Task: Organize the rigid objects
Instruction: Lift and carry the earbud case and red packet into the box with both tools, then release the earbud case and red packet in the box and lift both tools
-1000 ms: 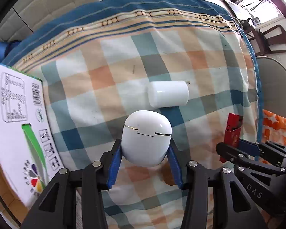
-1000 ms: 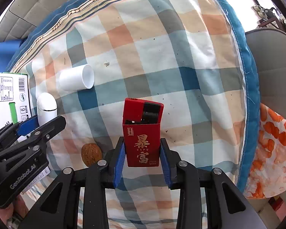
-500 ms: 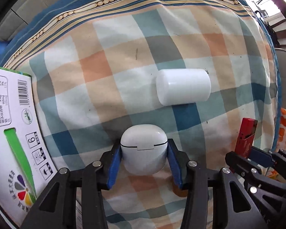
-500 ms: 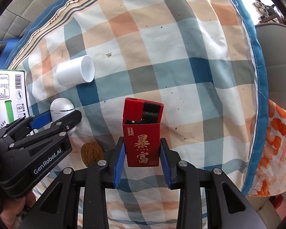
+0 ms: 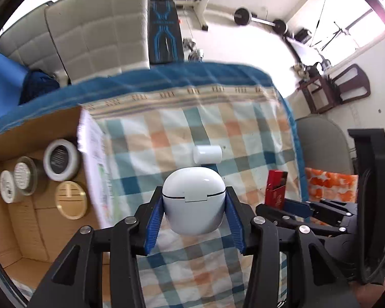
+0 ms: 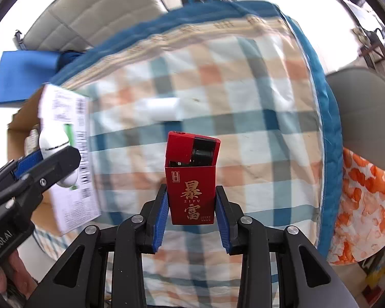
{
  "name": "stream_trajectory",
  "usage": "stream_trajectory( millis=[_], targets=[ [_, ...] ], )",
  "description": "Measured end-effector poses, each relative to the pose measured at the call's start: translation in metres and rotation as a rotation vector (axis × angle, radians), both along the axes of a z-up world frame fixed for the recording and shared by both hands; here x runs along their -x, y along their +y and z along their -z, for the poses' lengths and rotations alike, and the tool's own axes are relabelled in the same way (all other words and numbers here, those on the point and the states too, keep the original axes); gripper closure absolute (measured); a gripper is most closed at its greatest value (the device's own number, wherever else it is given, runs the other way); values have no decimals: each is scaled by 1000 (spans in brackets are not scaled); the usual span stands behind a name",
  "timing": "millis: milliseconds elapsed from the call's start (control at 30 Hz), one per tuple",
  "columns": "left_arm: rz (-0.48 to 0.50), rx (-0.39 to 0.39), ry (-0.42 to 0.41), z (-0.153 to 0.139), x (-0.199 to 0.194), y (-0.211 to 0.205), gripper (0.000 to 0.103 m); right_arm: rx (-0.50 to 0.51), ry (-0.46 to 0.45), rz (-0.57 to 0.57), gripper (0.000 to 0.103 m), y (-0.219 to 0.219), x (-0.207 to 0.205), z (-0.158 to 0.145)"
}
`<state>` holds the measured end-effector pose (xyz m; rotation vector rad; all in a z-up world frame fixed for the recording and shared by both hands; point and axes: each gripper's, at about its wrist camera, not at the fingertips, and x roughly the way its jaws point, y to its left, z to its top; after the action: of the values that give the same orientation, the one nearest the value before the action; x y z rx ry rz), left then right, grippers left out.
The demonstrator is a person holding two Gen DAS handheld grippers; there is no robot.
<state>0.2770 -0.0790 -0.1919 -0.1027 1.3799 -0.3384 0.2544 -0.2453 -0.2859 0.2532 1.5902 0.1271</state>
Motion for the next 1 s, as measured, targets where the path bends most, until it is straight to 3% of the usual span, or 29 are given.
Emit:
stream_trajectory(
  millis=[133, 333, 500, 667, 833, 1000],
  targets=[
    [-47, -12, -48, -28, -5, 61, 60, -48, -57, -76, 66, 54, -4, -34],
    [-167, -80, -42, -4, -1, 161, 60, -111, -76, -187, 66, 154, -6, -48],
    [-269, -95, 49, 34, 5, 244, 60, -148, -38, -245, 66, 246, -18, -14],
    [-316, -74, 176, 97, -7, 294, 60, -141, 27, -269, 66, 316, -33, 37],
    [-319, -51, 274, 146, -24, 314, 60, -121, 66, -272, 66, 351, -43, 76],
    [-290, -47, 322, 175, -38, 314, 60, -93, 62, -255, 66, 364, -52, 95]
  ],
)
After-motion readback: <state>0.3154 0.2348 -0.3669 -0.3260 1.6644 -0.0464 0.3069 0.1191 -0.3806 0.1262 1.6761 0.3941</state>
